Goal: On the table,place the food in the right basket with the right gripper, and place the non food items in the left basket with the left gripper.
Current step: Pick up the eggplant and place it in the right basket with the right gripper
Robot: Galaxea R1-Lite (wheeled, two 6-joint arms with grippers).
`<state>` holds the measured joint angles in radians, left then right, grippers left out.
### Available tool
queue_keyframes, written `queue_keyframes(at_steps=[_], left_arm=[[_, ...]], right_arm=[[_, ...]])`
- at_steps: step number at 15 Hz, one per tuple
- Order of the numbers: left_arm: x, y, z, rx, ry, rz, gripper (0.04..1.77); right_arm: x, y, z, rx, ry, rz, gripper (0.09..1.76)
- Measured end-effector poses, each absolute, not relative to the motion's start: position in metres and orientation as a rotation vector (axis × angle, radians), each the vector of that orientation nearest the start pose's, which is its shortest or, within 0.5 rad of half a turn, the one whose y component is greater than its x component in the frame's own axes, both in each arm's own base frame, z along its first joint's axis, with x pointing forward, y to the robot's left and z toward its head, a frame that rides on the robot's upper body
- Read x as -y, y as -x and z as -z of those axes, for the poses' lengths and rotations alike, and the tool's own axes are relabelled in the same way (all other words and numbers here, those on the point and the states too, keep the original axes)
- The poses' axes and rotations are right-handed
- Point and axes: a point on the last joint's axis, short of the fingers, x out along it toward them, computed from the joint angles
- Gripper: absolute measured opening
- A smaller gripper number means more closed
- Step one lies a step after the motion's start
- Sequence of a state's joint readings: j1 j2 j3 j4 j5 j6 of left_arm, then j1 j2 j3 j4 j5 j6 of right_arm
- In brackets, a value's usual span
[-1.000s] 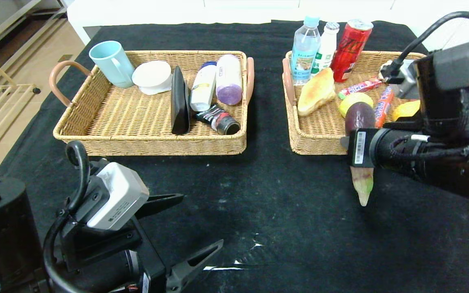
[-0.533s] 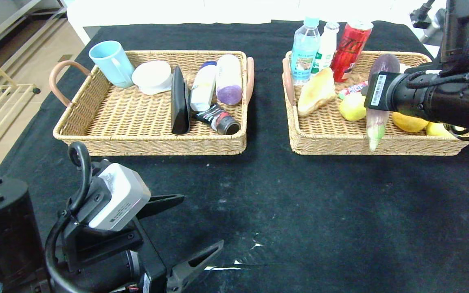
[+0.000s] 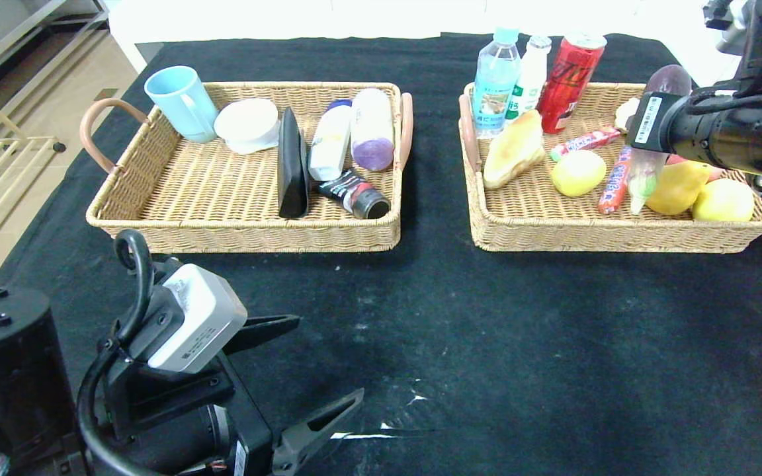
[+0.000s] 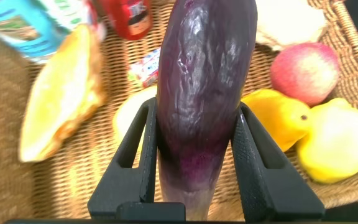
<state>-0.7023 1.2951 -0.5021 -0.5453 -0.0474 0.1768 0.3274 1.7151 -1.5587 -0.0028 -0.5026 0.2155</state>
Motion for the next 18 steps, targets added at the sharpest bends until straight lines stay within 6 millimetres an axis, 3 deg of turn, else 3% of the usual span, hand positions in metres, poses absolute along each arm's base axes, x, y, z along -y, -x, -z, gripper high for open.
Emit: queue_keyframes(at_steps=[4, 13, 18], left_arm=[[0.128, -0.149, -0.19, -0.185, -0.252, 0.767, 1.72], [0.127, -0.149, -0.19, -0.181, -0.256, 0.761, 1.72], [0.127, -0.149, -0.19, -0.181, -0.256, 0.761, 1.72]], right_arm=[[-0.08, -0.331, -0.327, -0.072, -0.174, 0.233, 0.79], [-0.081, -0.349, -0.327, -0.025, -0.189, 0.241, 0.79], [-0.081, -0.349, -0.326, -0.026, -0.189, 0.241, 1.23]])
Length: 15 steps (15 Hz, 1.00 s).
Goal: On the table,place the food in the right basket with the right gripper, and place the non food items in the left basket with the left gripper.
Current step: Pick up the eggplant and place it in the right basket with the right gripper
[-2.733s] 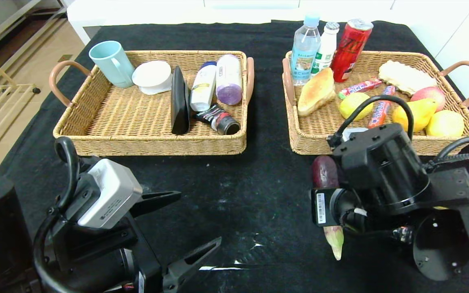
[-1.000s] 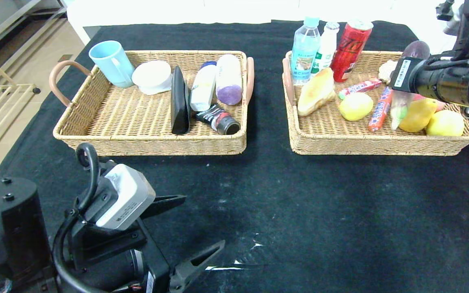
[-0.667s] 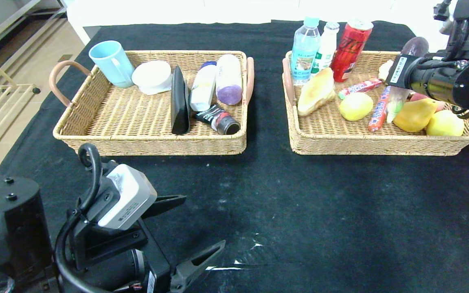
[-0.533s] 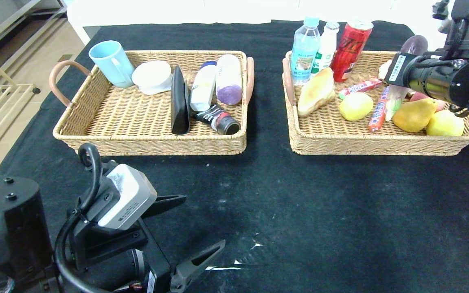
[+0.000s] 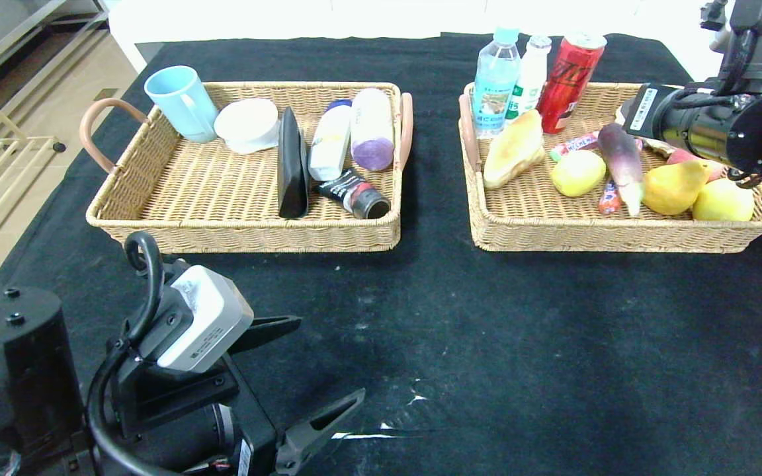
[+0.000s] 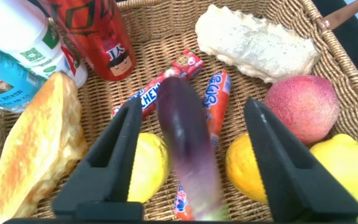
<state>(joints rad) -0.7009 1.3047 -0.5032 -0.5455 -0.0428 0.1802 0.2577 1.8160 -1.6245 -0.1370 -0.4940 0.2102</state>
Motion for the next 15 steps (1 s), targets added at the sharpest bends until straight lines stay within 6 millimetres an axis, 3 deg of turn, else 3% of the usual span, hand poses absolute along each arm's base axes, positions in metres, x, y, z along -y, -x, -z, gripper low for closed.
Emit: queue_keyframes(at_steps=[8, 11, 15], left_arm=[[0.124, -0.148, -0.194, -0.162, -0.249, 0.755, 1.72], [0.121, -0.15, -0.198, -0.15, -0.24, 0.732, 1.72], [0.116, -0.153, -0.206, -0.125, -0.232, 0.654, 1.72]], right_arm=[[-0.086, -0.337, -0.331, -0.028, -0.187, 0.214, 1.53], [-0.089, -0.311, -0.328, -0.061, -0.132, 0.142, 1.59], [-0.083, -0.261, -0.315, -0.122, -0.064, -0.016, 1.64]])
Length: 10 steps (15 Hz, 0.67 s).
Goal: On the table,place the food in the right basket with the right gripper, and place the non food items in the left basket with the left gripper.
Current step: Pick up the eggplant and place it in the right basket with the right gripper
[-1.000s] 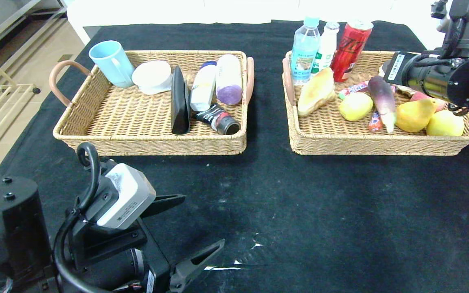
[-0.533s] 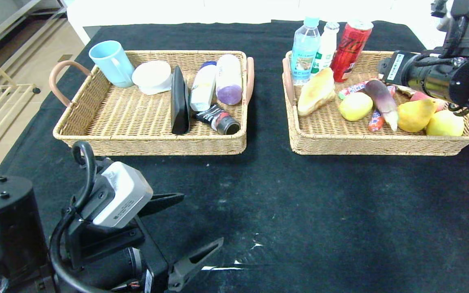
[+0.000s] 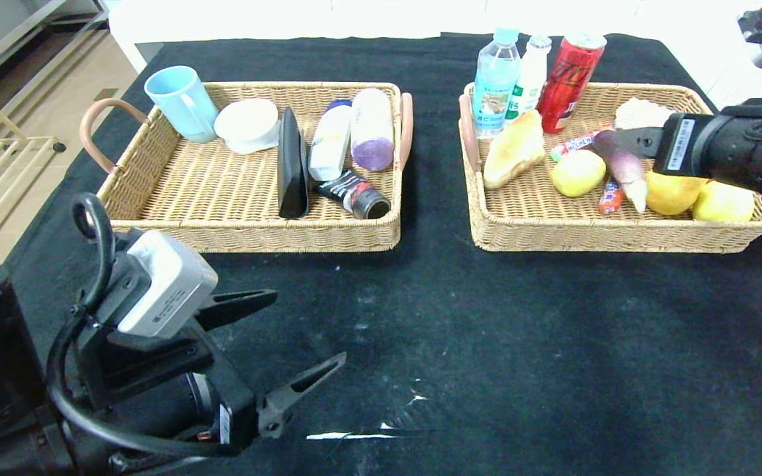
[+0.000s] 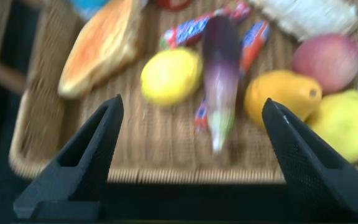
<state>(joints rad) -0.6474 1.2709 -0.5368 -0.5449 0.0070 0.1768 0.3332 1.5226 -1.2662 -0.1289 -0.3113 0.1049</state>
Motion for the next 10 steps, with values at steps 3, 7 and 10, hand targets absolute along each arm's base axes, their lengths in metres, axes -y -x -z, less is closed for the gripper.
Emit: queue_keyframes(at_steps=[3, 7, 10], left_arm=[[0.113, -0.154, -0.21, -0.117, -0.23, 0.563, 1.72], [0.093, -0.145, -0.22, -0.079, -0.209, 0.44, 1.72], [0.066, -0.126, -0.224, -0.1, -0.211, 0.359, 1.72]], right_arm=[[-0.071, -0.218, -0.304, -0.148, -0.048, -0.128, 1.66], [-0.038, -0.164, -0.289, -0.138, -0.022, -0.213, 1.68], [-0.018, -0.125, -0.282, -0.102, -0.018, -0.213, 1.69]])
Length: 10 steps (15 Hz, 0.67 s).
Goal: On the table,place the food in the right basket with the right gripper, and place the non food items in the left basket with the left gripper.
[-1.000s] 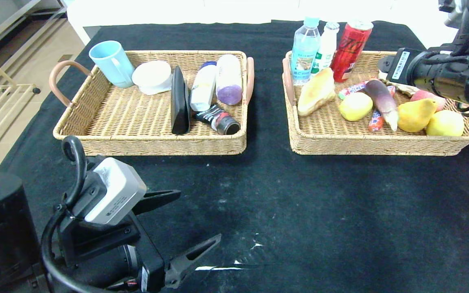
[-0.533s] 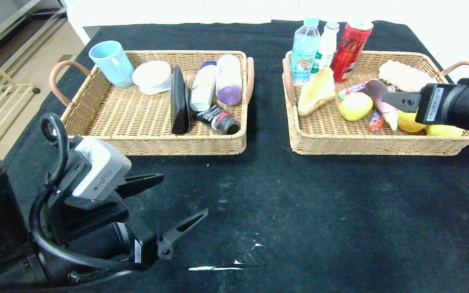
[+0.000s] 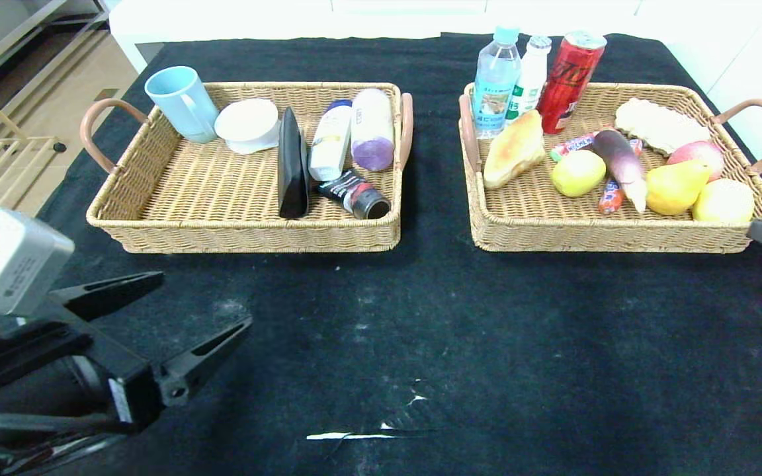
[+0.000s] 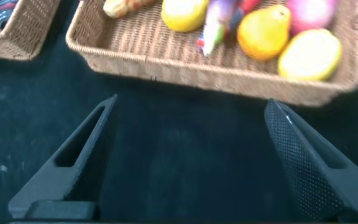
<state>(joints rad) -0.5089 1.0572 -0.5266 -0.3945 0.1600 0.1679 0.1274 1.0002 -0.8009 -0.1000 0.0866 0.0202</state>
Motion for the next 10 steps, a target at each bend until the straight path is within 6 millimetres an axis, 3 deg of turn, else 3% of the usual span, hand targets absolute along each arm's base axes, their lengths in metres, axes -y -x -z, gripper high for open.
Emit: queue_keyframes(at_steps=[5, 10], left_arm=[[0.026, -0.068, -0.225, -0.133, -0.211, 0.261, 1.72], [0.002, -0.018, -0.219, -0.075, -0.194, 0.152, 1.72]], right_arm=[[-0.008, -0.05, -0.268, -0.087, -0.018, -0.249, 1.7], [-0.002, 0.018, -0.244, -0.047, -0.018, -0.271, 1.7]])
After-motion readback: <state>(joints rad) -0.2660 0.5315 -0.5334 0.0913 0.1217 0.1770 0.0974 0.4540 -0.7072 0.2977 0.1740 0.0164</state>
